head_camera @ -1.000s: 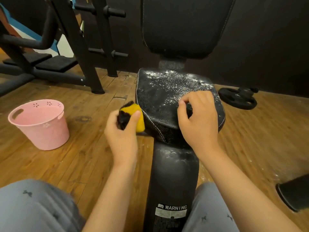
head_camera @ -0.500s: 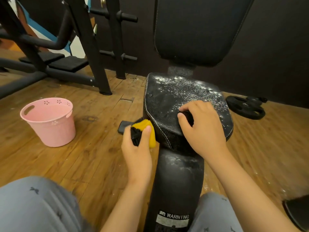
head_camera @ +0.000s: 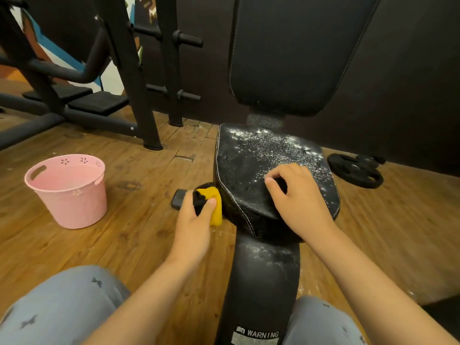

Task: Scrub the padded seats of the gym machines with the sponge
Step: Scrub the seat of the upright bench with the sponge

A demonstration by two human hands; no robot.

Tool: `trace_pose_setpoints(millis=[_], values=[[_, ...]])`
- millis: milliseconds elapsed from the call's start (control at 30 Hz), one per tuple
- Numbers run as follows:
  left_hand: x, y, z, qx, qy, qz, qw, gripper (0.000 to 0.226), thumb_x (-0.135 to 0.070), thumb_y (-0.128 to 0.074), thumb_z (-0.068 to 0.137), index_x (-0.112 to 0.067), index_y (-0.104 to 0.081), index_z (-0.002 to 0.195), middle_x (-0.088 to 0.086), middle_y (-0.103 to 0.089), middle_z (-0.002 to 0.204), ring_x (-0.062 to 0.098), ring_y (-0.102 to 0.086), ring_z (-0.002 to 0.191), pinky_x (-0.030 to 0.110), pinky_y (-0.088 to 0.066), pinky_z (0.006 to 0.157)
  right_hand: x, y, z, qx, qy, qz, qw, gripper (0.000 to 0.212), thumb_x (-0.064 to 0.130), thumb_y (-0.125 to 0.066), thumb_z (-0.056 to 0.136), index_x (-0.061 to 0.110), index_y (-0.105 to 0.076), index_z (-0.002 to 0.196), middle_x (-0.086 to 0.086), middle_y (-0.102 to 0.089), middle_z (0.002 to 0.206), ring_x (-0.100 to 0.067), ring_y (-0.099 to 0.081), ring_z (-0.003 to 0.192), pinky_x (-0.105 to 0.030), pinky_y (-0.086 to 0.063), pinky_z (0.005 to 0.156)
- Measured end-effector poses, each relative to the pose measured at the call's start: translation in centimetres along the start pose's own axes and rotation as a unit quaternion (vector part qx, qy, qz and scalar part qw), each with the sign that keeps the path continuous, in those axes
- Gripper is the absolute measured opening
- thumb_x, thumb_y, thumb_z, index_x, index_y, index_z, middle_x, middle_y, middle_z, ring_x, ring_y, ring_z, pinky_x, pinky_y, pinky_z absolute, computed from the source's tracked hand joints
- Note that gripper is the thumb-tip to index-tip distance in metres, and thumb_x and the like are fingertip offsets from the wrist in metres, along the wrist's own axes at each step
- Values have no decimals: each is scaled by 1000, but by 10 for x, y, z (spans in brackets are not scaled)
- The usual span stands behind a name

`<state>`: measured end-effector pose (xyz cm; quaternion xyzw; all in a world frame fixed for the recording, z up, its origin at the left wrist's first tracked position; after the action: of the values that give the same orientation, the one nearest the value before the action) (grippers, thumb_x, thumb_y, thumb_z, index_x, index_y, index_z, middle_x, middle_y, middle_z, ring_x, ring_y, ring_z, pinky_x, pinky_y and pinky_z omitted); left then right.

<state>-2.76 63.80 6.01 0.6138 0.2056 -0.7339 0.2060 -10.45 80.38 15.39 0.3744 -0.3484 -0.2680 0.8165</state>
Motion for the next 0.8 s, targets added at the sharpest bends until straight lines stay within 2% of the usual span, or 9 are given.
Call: trace_pose_setpoints(millis=[67,167,233,333,400,500,633,700,800], values=[[-9,7,20,57,-22,44,997,17,-12,-55,96,-17,-58,112,-3,-65,99,1,-60,86,4,-43,68,5,0,7,-7,8,1,1000,13,27,-49,96,24,-61,93,11,-55,97,-9,-43,100,-31,-38,95],[-19,11,39,133,-58,88,985,18,-6,-57,94,-18,-58,108,-4,-64,95,-8,-58,79,6,-43,69,16,-7,14,-1,33,-23,999,13,28,-49,97,24,-61,92,11,-55,96,-9,-44,101,-31,-39,93],[-19,10,49,136,-67,76,986,18,-7,-56,95,-22,-58,104,-7,-63,94,-6,-59,80,13,-47,72,17,-9,13,-8,35,-44,998,17,31,-47,97,23,-60,91,12,-56,94,-8,-44,99,-29,-39,90],[-15,3,70,92,-54,20,994,15,-12,-52,98,-24,-55,107,-5,-64,101,10,-62,96,31,-51,84,13,-4,9,-50,8,-49,998,20,32,-45,97,22,-58,85,11,-55,87,-8,-43,94,-26,-39,81],[-11,-6,83,73,-33,1,997,15,-17,-47,101,-22,-49,115,-4,-62,106,11,-59,101,25,-48,86,9,-4,8,-53,-13,-50,997,20,32,-46,97,23,-57,84,11,-54,87,-7,-42,94,-24,-36,78],[-6,-11,86,70,-41,4,997,18,-23,-40,103,-20,-41,121,-11,-56,104,-4,-54,93,7,-41,74,6,-5,9,-40,-33,-49,997,20,33,-46,97,24,-56,84,12,-54,87,-5,-41,95,-21,-32,76],[-7,-6,58,92,-89,-34,991,15,-20,-38,104,-19,-41,118,-13,-54,102,-17,-53,86,2,-39,73,8,-4,8,-39,-38,-59,997,19,33,-47,97,25,-55,83,14,-52,84,-6,-42,92,-21,-32,75],[-7,-5,38,107,-125,-56,985,15,-16,-40,103,-25,-42,116,-13,-55,105,-17,-53,92,0,-37,78,11,-5,8,-35,-38,-70,996,18,33,-47,97,24,-56,84,13,-52,85,-6,-42,92,-22,-34,75],[-4,-6,29,119,-173,-48,977,20,-24,-41,98,-33,-41,116,-16,-54,110,-12,-51,103,2,-35,86,13,-7,9,-34,-40,-86,995,18,32,-47,97,24,-56,84,12,-53,85,-6,-42,91,-22,-34,74]])
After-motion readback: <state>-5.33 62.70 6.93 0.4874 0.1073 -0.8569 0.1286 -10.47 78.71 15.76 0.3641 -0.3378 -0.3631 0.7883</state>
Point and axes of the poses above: each hand's wrist, its own z-axis towards the middle knuckle, its own y-axis out of the back of the hand, x = y × z, the point moved 7 cm from there along z, towards the middle knuckle
